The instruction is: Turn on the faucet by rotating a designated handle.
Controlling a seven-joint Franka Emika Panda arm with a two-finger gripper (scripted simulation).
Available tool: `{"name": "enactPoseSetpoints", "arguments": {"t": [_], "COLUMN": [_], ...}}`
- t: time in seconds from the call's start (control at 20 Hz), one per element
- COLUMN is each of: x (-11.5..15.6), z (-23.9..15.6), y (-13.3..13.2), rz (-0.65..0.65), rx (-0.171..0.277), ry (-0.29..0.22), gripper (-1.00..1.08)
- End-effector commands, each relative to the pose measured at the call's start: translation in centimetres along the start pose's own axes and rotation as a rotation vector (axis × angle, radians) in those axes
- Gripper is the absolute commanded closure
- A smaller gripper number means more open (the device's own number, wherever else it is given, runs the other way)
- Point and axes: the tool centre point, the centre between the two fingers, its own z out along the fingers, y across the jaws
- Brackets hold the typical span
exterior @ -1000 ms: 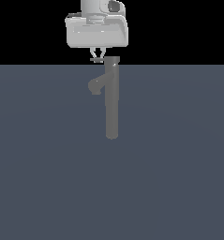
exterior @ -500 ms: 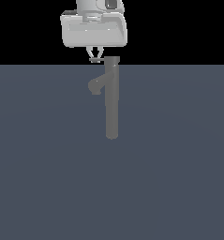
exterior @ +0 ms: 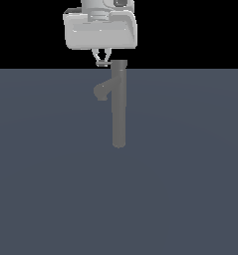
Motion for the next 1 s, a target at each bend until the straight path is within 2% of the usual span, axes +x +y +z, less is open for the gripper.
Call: {"name": "enactPoseSetpoints", "arguments": {"t": [0.0, 0.35, 0.4, 0.95], "x": [-1.5, -3.4, -2.1, -4.6], "z": [0.0, -0.1, 0.0, -0.1], "y": [0.3, 0.9, 1.2, 5.3], "rz": [-0.002, -0.004, 0.004, -0.004], "rx": [-0.004, -0.004, -0.001, -0.003], "ry": [-0.015, -0.019, -0.004, -0.018], "gripper": [1.08, 1.08, 1.08, 1.08]}}
